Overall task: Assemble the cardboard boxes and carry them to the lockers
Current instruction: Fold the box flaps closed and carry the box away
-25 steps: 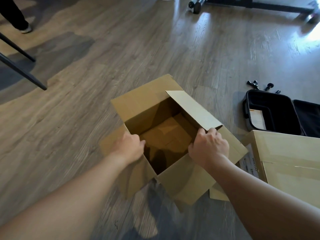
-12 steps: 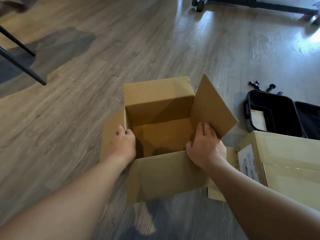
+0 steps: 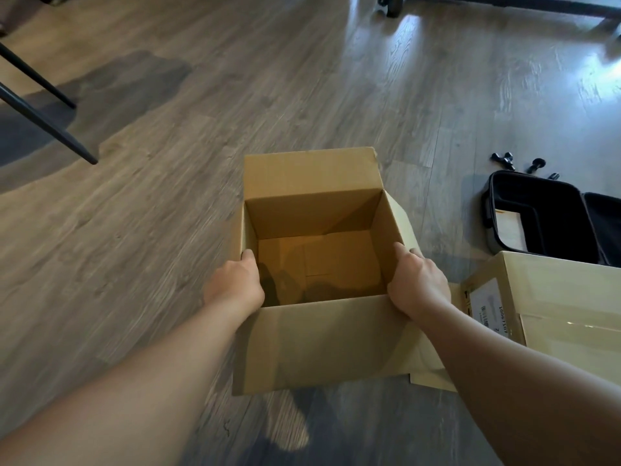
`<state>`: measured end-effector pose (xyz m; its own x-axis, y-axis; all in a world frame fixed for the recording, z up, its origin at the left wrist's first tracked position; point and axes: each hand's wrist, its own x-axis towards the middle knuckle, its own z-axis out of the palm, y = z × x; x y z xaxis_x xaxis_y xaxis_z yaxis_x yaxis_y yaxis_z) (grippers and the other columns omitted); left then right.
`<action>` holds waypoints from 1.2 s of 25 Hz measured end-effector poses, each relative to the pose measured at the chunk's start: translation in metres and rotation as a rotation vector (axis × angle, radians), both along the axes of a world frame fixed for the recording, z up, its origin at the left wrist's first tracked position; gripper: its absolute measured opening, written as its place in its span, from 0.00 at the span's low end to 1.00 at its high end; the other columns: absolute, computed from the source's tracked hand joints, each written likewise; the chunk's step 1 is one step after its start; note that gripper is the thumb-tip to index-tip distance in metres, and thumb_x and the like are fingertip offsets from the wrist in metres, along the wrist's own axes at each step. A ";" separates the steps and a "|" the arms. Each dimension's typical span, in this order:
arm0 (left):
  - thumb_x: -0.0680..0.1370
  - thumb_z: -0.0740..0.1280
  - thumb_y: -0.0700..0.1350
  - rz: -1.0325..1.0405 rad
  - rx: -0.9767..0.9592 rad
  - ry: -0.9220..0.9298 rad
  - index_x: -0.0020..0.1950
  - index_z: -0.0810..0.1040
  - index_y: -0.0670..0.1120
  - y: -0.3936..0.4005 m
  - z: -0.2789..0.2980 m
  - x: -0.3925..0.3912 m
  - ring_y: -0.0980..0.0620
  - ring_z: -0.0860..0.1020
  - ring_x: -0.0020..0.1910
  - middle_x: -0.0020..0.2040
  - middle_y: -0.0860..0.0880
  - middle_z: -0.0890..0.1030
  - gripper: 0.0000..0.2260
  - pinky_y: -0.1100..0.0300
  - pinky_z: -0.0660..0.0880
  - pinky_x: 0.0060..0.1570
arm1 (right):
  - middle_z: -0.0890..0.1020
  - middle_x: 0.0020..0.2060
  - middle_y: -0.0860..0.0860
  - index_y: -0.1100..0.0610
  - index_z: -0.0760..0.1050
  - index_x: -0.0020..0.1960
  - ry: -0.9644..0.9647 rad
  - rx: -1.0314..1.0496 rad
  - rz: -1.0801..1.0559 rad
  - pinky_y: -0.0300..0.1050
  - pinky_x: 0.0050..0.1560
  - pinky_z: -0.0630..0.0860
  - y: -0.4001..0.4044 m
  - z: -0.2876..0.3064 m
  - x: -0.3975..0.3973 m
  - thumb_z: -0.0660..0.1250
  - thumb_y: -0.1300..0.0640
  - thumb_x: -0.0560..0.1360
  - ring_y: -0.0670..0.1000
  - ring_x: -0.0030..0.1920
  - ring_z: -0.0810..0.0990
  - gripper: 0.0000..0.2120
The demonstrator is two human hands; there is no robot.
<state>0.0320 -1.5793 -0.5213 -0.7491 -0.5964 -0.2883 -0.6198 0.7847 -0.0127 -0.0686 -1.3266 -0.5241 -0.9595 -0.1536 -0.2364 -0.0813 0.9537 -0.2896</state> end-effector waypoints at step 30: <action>0.82 0.60 0.48 0.019 -0.064 0.284 0.61 0.75 0.47 -0.102 0.019 0.087 0.49 0.77 0.54 0.59 0.47 0.78 0.11 0.53 0.78 0.50 | 0.69 0.73 0.45 0.53 0.66 0.76 0.012 -0.278 0.525 0.59 0.71 0.69 -0.121 -0.025 0.022 0.56 0.47 0.84 0.54 0.78 0.60 0.23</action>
